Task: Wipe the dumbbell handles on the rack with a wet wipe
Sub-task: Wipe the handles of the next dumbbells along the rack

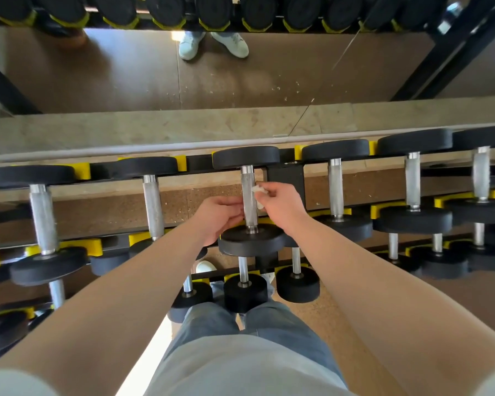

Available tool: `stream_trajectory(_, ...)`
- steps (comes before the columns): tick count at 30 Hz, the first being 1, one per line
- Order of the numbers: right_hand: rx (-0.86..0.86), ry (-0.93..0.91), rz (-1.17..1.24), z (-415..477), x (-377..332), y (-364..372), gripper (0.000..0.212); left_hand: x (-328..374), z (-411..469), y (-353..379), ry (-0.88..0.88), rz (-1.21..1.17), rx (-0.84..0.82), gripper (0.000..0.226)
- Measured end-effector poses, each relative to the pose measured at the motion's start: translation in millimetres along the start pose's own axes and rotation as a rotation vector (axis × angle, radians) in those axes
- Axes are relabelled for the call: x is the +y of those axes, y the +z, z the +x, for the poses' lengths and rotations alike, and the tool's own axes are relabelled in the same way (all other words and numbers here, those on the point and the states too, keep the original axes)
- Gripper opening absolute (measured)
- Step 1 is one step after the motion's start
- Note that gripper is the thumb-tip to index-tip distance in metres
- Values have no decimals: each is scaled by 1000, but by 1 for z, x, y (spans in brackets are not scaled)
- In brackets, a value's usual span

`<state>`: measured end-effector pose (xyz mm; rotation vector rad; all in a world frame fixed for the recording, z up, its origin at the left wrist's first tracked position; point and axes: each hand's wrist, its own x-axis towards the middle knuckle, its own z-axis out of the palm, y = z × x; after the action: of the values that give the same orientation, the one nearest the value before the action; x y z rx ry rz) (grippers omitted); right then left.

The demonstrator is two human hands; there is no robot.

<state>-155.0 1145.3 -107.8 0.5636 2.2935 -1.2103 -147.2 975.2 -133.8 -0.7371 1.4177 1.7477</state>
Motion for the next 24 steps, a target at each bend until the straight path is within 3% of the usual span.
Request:
stream_trajectory(3,-131,47,-180,-11,10,-2,36,-4,2,1,4,2,-10,35)
stream_trajectory(6,-210,-18,-367,-19,7,-11,36,-4,-1,-1,-30,139,-16,30)
stream_trajectory(12,93,-177,-76,-4,-26,-14,33,-6,-1,-7,-21,243,-9,25)
stream_trajectory(14,104,-214,-138,-2,-28,-9,29,-8,1,-5,-19,258,44,24)
stream_trajectory(20,-151,-340,-497,-20,6,1,18,-10,5,-6,-39,261,61,19)
stream_trajectory(24,-261,-281,-466,-23,9,-6,18,-4,3,-6,-61,253,45,15)
